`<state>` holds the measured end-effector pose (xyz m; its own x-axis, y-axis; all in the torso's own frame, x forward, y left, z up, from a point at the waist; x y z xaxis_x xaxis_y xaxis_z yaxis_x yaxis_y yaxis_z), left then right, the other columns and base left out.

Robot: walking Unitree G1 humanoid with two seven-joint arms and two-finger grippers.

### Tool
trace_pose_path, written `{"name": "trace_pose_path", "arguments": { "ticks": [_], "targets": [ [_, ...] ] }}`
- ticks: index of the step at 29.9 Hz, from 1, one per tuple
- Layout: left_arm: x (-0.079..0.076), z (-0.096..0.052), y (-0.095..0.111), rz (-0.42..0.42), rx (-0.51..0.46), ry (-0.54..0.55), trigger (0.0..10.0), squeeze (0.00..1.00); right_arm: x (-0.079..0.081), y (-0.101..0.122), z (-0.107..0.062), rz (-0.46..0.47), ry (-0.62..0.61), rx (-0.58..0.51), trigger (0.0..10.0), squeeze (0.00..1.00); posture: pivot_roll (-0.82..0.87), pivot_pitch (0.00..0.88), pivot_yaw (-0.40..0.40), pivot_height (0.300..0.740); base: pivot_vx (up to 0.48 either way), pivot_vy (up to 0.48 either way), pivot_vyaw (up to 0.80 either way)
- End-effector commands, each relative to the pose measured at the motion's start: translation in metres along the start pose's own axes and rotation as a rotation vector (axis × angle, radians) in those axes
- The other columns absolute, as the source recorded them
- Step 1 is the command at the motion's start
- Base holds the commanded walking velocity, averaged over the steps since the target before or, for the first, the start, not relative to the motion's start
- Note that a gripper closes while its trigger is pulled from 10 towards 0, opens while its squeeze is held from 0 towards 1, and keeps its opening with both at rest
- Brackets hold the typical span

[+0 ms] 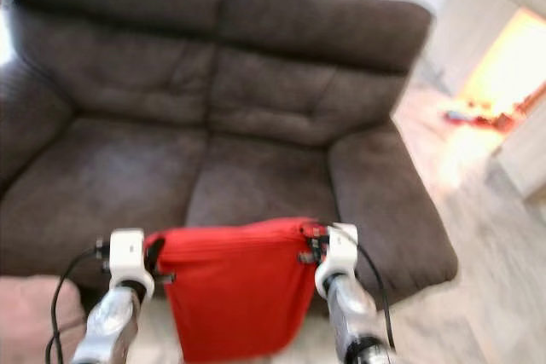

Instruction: Move the pillow to the sofa from floor

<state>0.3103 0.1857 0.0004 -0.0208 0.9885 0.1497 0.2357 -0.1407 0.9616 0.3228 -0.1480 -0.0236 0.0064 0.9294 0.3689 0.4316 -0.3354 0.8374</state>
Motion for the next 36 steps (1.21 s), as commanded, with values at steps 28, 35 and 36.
{"name": "trace_pose_path", "arguments": {
  "ticks": [28,35,36],
  "targets": [
    [0.02,0.001,0.072,0.145,-0.289,0.08,10.0,0.0,-0.007,0.059,0.002,-0.011,-0.01,-0.252,10.0,0.0,0.21,0.0,-0.156,0.74,0.0,0.0,-0.04],
    [0.02,-0.001,0.07,0.159,-0.278,0.082,10.0,0.0,-0.008,0.058,0.002,-0.014,-0.007,-0.25,10.0,0.0,0.22,0.0,-0.159,0.74,0.0,-0.375,0.0],
    [0.022,-0.001,0.07,0.158,-0.277,0.085,10.0,0.0,-0.008,0.058,0.002,-0.014,-0.007,-0.251,10.0,0.0,0.21,0.0,-0.159,0.74,0.0,-0.454,0.0]
  ]
}}
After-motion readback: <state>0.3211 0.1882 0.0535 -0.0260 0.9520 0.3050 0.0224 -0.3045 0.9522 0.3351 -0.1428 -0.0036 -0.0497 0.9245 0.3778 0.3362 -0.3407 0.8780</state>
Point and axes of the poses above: a point about 5 cm out from each wrist's last joint towards the gripper, its own z axis pointing out of the wrist towards the gripper, its own y axis along the axis of the wrist's last joint, x = y × z, the point moved 4 cm from there along z, pointing out of the wrist towards the gripper, and after that the axes turned 9 degrees about z, right-handed, at the moved point
